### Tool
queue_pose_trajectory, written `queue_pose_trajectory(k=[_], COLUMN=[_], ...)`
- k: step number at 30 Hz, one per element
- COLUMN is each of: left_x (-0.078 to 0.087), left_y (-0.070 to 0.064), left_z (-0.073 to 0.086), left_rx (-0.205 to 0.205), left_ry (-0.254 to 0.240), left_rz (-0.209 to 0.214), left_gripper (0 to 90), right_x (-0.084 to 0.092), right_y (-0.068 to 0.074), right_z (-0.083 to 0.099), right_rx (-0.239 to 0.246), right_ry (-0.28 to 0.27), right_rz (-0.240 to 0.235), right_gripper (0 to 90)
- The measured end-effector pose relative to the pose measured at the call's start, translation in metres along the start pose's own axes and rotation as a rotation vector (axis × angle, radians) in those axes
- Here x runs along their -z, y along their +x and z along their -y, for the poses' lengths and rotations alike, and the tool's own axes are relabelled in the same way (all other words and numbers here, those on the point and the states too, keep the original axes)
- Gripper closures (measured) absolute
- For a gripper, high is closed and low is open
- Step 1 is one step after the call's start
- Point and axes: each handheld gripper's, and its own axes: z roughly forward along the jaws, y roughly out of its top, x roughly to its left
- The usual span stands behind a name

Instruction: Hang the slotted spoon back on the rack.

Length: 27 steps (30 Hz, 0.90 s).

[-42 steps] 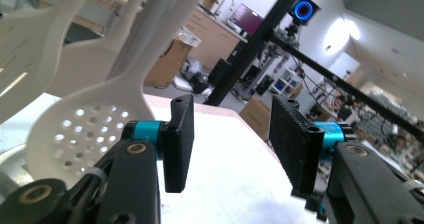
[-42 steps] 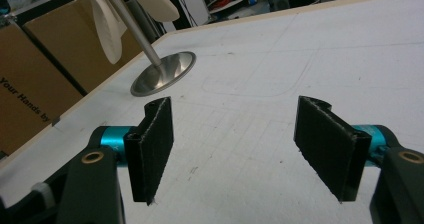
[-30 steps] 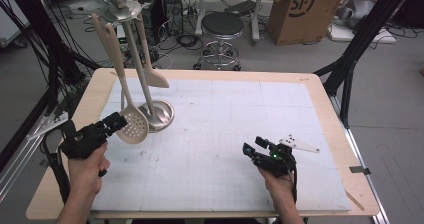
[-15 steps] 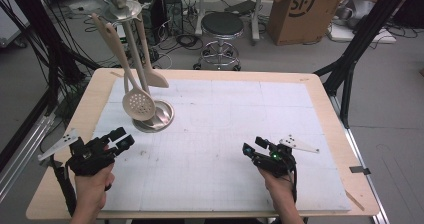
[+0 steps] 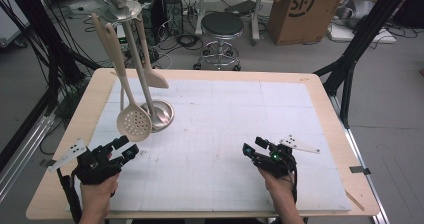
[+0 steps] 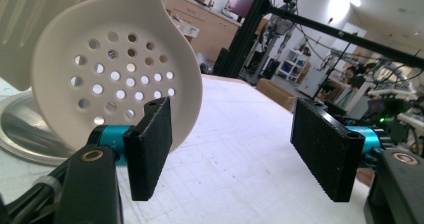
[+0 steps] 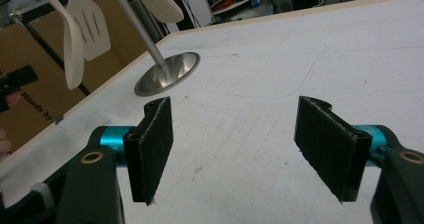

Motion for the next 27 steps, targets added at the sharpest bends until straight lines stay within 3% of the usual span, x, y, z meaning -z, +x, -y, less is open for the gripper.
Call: queue_pose_trajectory(k=[3, 19, 27], left_x=[0.000, -0.011, -0.010], left_y=[-0.002, 0.005, 0.009], left_z=[0.003, 0.020, 0.020], left_rx=[-0.022, -0.003, 0.010], left_ry=[0.008, 0.083, 0.104], left_rz=[-0.012, -0.034, -0.066], left_gripper=[33.6, 33.0, 19.9], right_x=[0.000, -0.001, -0.001], right_y=[0.001, 0.004, 0.005], right_z=[0.000, 0.000, 0.000], right_rx=[0.003, 0.015, 0.019], right_ry=[-0.003, 0.003, -0.004], right_rz=[-0.007, -0.011, -0.028], right_gripper=[31.1, 29.8, 26.1])
